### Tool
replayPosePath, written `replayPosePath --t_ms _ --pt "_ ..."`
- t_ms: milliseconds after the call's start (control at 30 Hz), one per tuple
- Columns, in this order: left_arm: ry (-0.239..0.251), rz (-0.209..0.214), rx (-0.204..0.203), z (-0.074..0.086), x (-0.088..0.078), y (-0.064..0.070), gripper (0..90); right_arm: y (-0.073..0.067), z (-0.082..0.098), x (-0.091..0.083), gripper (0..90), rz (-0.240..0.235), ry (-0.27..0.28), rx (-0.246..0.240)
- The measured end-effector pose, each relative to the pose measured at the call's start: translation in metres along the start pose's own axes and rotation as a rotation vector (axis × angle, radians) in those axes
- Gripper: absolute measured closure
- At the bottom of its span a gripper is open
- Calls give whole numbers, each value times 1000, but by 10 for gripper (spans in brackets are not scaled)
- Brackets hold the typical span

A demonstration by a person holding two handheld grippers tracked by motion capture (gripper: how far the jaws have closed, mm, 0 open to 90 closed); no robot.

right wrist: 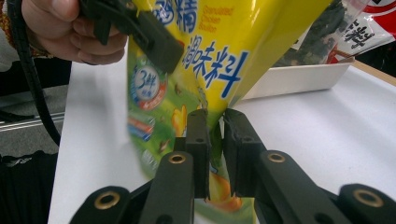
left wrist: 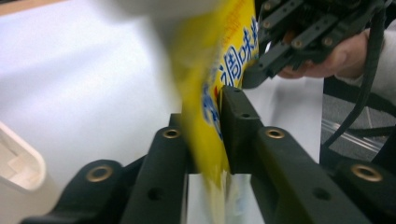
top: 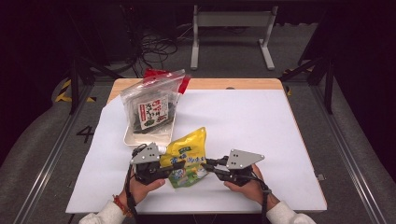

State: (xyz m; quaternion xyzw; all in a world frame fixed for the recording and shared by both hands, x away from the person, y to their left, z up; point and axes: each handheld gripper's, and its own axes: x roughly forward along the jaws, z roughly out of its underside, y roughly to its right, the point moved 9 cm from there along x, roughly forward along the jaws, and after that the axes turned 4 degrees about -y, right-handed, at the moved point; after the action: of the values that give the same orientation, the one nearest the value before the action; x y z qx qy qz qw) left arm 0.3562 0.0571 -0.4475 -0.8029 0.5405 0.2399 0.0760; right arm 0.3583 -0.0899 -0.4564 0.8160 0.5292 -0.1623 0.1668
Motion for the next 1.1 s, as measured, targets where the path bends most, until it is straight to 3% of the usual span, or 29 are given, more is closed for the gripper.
replayPosePath --t_ms 200,400,500,633,833,967,1100 --pt "0 9 40 -1 -8 2 833 -3 -1 4 762 2 4 29" --pt "4 11 72 -4 -15 3 836 0 -4 -5 556 7 7 76" --pt "3 14 87 -4 -17 3 836 3 -3 -10 522 13 7 94" --pt "0 20 94 -2 -20 1 836 11 3 -21 415 44 -27 133" --pt "-19 17 112 3 -21 0 836 26 22 -42 314 140 -105 190" --pt "-18 3 128 2 -26 -2 836 27 39 -53 274 160 -144 243" --pt "-17 -15 143 0 -34 -6 836 25 57 -66 236 187 -191 260"
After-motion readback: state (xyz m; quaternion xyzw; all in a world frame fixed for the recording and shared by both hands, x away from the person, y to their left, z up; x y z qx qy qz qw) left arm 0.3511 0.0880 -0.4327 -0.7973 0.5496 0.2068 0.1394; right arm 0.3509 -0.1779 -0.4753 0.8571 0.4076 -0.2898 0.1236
